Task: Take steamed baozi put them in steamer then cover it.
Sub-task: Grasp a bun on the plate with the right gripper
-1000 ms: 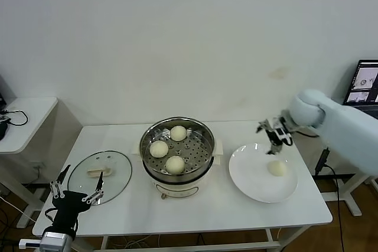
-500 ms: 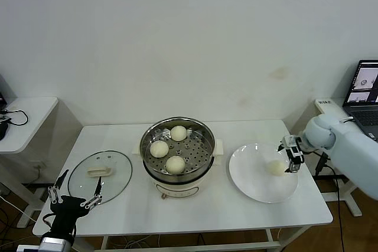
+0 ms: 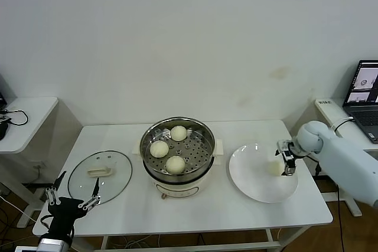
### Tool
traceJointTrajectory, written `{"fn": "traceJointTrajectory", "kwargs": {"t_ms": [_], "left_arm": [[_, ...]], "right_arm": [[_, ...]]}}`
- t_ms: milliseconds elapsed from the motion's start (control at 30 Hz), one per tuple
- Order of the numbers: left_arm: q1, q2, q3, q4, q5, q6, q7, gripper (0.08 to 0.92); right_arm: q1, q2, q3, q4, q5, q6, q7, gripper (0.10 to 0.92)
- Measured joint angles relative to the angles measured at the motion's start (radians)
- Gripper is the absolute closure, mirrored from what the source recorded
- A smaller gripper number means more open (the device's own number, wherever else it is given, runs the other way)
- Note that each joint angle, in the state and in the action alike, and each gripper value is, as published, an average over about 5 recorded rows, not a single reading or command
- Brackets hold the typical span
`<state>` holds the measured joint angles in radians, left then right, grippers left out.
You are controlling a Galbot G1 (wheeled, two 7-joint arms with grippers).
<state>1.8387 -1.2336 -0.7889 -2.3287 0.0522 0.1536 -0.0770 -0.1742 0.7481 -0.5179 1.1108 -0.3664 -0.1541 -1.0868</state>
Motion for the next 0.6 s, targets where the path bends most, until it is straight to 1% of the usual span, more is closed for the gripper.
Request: {"fn": "traceJointTrajectory", "kwargs": {"t_ms": [233, 600], "left_arm": [[-0.001, 0.0, 0.002, 0.0, 0.0, 0.0, 0.0, 0.177], [0.004, 0.0, 0.003, -0.01, 0.001, 0.0, 0.0, 0.177]], "right_arm": [[-0.015, 0.031, 0.018, -0.051, -0.021, 0.001, 0.005, 0.273], [-0.019, 0.05, 0.025, -0.08, -0.026, -0.005, 0.001, 0.402]]}}
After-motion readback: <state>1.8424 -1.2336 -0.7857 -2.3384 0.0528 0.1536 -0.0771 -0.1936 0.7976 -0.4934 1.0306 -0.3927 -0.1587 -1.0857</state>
